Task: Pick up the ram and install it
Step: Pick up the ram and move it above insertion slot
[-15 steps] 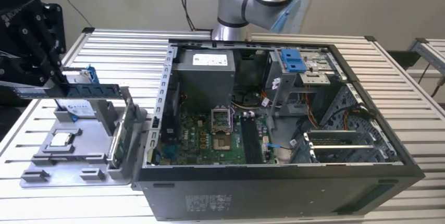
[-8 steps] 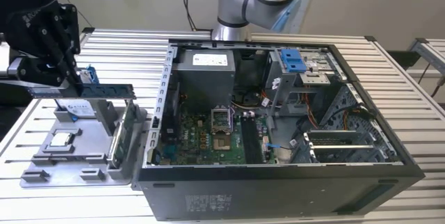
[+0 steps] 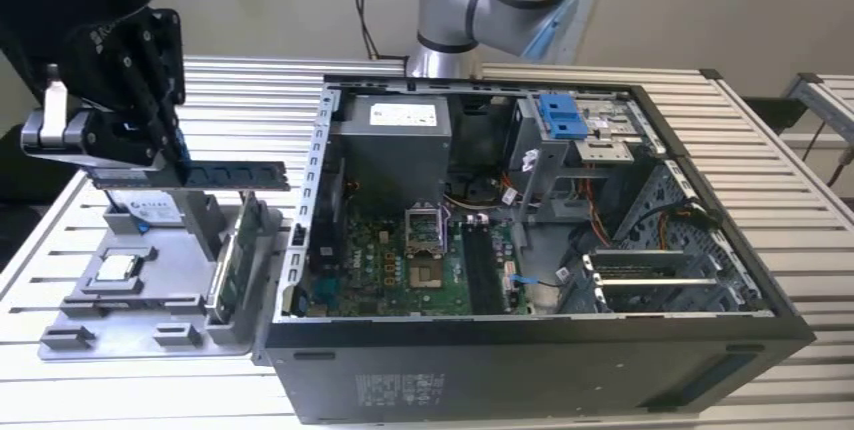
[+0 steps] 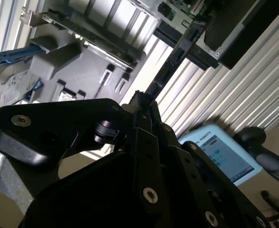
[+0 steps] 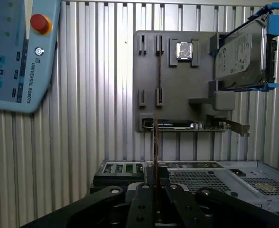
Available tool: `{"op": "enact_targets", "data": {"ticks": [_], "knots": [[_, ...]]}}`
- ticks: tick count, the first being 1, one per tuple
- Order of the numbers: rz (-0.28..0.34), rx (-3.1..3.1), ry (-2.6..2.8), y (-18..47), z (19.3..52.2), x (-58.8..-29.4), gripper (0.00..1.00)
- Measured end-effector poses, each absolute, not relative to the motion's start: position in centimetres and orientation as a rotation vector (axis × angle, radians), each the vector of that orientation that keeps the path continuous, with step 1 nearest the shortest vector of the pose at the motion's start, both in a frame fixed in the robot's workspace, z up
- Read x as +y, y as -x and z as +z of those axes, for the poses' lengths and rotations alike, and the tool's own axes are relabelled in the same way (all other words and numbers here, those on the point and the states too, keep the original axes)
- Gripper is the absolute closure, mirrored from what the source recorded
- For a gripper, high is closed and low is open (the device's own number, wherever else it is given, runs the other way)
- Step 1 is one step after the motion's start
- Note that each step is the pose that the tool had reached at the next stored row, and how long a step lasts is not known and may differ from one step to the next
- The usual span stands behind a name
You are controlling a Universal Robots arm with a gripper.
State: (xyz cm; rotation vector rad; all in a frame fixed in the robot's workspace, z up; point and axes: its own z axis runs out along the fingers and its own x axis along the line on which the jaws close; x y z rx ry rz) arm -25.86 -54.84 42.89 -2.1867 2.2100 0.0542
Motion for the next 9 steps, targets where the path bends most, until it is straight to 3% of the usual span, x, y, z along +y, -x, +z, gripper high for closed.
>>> {"op": "enact_targets", "data": {"ticks": [9], "knots": [[0.055,2.210,2.187,23.5,42.9,-54.8,0.86]]}}
